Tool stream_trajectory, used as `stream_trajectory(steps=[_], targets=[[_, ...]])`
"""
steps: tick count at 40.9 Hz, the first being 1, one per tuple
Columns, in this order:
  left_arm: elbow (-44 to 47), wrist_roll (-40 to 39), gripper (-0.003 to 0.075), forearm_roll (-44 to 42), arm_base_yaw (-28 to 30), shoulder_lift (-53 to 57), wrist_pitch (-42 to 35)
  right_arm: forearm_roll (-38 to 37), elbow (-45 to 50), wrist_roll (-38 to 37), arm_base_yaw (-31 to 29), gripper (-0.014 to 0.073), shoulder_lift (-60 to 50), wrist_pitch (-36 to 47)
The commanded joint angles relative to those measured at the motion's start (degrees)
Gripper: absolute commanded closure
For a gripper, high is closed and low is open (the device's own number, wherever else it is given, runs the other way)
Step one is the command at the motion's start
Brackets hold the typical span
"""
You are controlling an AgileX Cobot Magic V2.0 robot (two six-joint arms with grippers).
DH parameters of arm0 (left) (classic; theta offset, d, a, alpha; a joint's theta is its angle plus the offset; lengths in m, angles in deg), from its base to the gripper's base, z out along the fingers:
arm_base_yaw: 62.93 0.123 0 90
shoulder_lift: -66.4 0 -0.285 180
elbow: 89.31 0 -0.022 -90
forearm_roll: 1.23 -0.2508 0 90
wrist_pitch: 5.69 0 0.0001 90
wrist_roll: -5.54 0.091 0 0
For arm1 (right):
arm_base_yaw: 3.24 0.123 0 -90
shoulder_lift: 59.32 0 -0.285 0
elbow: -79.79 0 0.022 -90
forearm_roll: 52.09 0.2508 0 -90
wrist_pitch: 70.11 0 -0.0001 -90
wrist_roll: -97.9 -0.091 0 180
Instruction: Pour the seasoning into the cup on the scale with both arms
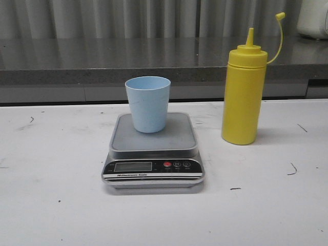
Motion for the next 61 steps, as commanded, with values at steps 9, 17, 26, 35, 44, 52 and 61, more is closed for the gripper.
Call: stream_trajectory(steps=[9,17,26,35,44,52,61], targets=[[0.8,-0.2,0.0740,0.3,-1.3,1.4,-5.2,-1.1,-1.5,0.6,0.1,0.0662,0.8,3.9],[0.8,-0.2,0.0740,0.3,-1.3,1.4,-5.2,-1.1,-1.5,0.6,0.1,0.0662,0.8,3.9],[0.8,-0.2,0.0740,0.3,-1.3,1.4,-5.2,-1.1,-1.5,0.6,0.1,0.0662,0.8,3.9],[0.8,-0.2,0.0740,0.3,-1.3,1.4,-5.2,-1.1,-1.5,0.6,0.1,0.0662,0.8,3.9],[0.8,-0.2,0.0740,0.3,-1.3,1.4,-5.2,-1.3,-1.0,0.6,0.1,0.0662,0.3,4.3],[0.8,-0.2,0.0740,0.3,-1.3,1.4,-5.2,-2.3,7.9,0.6,-6.2,0.0660,-5.2,17.5],[0.8,-0.2,0.0740,0.3,-1.3,1.4,-5.2,6.6,23.9,0.6,-14.6,0.0660,-12.2,35.1]])
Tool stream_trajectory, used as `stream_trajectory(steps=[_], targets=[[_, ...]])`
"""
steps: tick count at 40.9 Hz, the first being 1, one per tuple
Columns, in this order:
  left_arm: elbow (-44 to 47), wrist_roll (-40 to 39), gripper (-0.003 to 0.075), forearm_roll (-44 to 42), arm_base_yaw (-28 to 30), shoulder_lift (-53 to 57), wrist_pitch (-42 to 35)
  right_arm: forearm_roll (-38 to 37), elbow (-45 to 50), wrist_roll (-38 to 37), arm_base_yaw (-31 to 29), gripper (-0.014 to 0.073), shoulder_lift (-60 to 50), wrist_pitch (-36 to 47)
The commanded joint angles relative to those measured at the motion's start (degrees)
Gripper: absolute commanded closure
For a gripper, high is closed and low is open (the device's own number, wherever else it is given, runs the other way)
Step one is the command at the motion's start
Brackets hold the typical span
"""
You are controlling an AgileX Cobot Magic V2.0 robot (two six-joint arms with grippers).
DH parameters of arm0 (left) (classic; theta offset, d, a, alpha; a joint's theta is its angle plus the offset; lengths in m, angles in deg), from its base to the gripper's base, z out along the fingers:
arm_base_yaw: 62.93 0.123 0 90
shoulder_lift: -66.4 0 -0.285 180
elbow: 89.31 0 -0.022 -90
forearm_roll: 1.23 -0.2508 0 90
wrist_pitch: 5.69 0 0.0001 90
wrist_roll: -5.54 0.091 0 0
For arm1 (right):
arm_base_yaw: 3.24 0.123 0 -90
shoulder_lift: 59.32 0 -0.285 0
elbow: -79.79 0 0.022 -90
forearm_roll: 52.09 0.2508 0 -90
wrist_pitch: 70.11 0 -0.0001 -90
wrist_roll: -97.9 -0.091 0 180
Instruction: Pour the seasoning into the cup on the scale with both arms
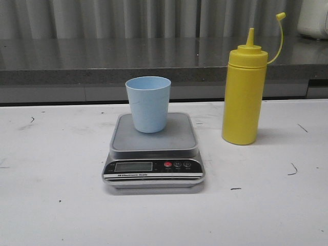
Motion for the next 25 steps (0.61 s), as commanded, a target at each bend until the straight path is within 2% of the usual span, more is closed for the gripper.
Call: stream_trajectory(steps=[1,10,15,21,25], targets=[[0.8,-0.2,0.0740,0.3,-0.3,1.4,-4.8,4.5,4.5,0.6,-3.4,0.0659,-1.9,10.0],[0.8,-0.2,0.0740,0.3,-0.3,1.3,-4.8,6.5,14.6,0.6,-8.2,0.0659,-5.1,18.9],[0.8,-0.2,0.0740,0.3,-0.3,1.3,-4.8,5.2,19.0,0.7,-8.6,0.0659,-5.1,29.5],[0.8,-0.2,0.0740,0.3,-0.3,1.3,-4.8,0.8,18.9,0.7,-8.6,0.0659,-5.1,30.3],[0.8,-0.2,0.0740,0.3,-0.3,1.3,-4.8,0.6,18.9,0.7,-8.6,0.0661,-5.1,30.4]])
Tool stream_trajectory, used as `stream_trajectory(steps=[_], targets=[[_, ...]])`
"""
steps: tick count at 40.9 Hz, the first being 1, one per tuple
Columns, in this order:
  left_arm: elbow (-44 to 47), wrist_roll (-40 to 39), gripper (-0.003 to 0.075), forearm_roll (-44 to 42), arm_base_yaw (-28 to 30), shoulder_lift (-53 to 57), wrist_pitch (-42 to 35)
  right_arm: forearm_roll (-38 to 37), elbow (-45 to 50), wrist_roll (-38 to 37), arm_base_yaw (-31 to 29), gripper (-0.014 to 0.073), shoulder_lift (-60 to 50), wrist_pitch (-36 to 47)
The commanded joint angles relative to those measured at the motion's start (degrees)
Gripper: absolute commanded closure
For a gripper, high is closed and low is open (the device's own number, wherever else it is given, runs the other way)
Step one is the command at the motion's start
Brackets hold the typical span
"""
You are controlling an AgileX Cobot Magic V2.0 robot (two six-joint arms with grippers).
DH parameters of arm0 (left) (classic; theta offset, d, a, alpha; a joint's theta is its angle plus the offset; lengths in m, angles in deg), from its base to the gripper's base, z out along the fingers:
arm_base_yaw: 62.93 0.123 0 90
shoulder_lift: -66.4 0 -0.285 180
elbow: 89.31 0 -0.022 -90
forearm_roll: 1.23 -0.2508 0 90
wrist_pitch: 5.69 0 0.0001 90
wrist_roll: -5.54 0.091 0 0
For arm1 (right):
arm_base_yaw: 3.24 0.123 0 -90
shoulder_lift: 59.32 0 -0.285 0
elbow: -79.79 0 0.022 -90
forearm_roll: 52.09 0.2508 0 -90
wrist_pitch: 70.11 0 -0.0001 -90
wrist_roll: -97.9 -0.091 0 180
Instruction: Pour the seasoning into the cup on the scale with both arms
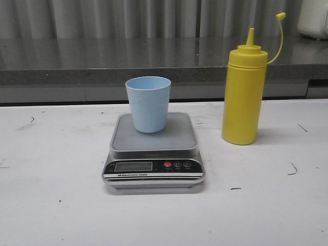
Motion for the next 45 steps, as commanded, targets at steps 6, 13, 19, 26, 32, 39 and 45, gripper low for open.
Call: stream_trajectory(steps=[6,13,19,26,32,39,45], targets=[[0.8,-0.2,0.0740,0.3,-0.3,1.3,-4.8,-1.3,-0.2,0.6,-0.3,0.0661,-0.9,5.4],[0.8,-0.2,0.0740,0.3,-0.3,1.3,-4.8,-1.1,-0.2,2.4,-0.3,0.0661,-0.9,7.4],[0.8,-0.2,0.0740,0.3,-0.3,1.3,-4.8,4.3,-0.2,10.3,-0.3,0.0661,-0.9,7.4],[0.8,-0.2,0.0740,0.3,-0.3,1.3,-4.8,4.6,-0.2,12.8,-0.3,0.0661,-0.9,8.1],[0.8,-0.2,0.0740,0.3,-0.3,1.3,-4.8,4.8,-0.2,12.6,-0.3,0.0661,-1.0,10.0],[0.8,-0.2,0.0740,0.3,-0.3,1.3,-4.8,3.7,-0.2,7.8,-0.3,0.0661,-1.0,9.9],[0.8,-0.2,0.0740,0.3,-0.3,1.3,-4.8,2.5,-0.2,7.4,-0.3,0.0661,-1.0,9.5]])
